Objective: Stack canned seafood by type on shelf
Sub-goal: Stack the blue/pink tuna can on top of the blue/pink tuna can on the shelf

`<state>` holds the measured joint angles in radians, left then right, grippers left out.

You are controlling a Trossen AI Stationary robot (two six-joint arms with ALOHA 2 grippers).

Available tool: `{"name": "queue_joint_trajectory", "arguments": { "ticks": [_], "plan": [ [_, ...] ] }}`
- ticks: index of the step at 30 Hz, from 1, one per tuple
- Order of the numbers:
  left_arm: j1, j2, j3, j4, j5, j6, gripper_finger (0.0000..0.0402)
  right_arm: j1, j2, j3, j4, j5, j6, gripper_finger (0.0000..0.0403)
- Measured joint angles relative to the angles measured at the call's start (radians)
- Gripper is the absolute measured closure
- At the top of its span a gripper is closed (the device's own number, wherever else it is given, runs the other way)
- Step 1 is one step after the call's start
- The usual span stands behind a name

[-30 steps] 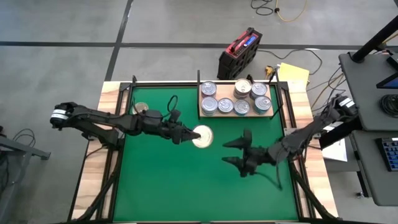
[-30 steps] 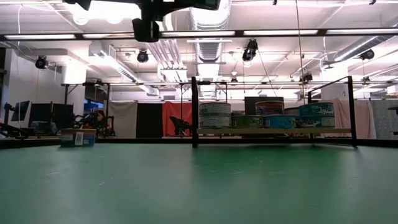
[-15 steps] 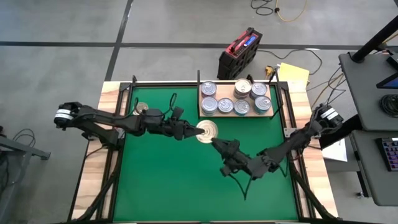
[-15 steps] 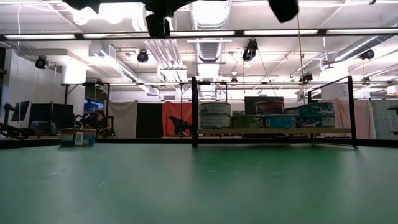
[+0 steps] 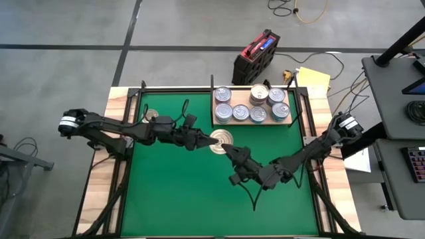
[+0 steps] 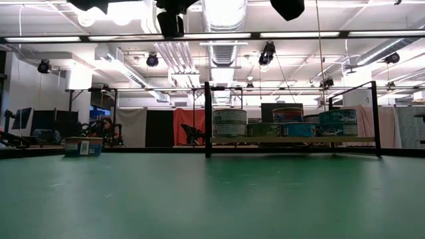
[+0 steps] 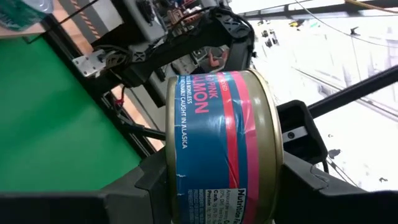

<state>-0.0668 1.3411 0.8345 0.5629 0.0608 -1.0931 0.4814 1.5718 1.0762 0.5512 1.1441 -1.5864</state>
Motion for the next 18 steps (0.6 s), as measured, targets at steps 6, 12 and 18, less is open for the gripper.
{"name": "queue_joint_trajectory", "arguments": {
  "ticks": [6,12,18],
  "plan": [
    [0.000,-0.001,0.000,0.003,0.019,0.066,0.0195,-0.006,0.000,0.001,0.008,-0.008,-0.058,0.0205],
    [-0.001,0.000,0.000,0.002,0.038,0.062,0.0163,-0.010,0.000,0.001,0.008,-0.027,-0.129,0.0212],
    [-0.002,0.002,0.000,-0.005,0.040,0.032,0.0219,-0.030,0.000,0.001,0.012,-0.031,-0.211,0.0174]
  ]
}}
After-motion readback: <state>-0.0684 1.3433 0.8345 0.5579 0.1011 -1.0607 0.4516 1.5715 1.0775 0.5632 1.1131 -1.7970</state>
